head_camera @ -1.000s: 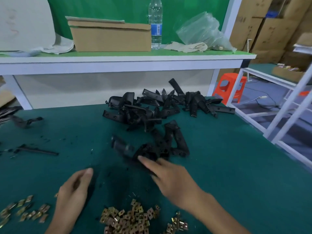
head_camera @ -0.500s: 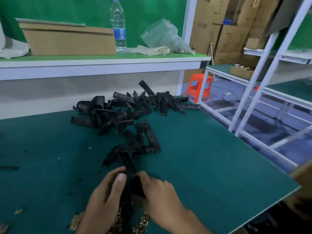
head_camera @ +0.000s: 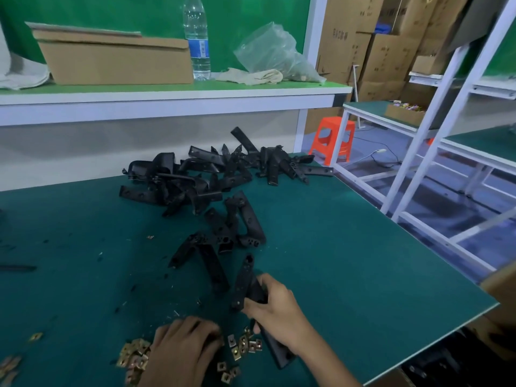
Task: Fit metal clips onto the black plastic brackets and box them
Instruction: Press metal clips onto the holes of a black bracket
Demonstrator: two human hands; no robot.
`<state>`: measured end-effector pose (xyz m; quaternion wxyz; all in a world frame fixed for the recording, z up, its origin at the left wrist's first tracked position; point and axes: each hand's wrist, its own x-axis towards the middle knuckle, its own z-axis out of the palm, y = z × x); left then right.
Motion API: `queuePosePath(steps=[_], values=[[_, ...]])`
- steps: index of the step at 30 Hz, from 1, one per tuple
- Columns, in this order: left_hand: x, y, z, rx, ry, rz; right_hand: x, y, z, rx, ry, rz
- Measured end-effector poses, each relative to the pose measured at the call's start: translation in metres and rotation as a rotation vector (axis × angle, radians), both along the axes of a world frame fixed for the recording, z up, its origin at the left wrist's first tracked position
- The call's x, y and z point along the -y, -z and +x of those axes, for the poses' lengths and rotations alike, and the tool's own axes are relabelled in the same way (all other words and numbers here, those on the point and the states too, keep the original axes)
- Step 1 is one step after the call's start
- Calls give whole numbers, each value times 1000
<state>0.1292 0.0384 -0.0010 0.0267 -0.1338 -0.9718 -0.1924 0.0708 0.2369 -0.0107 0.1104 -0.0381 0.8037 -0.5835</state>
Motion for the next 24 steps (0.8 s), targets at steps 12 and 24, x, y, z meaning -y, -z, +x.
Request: queuePosePath(steps=[12, 24], values=[[4, 7, -7, -33, -159, 83, 0, 9, 0, -19, 43, 24], [25, -2, -4, 99, -306, 536, 1, 17, 8, -87, 101, -4]])
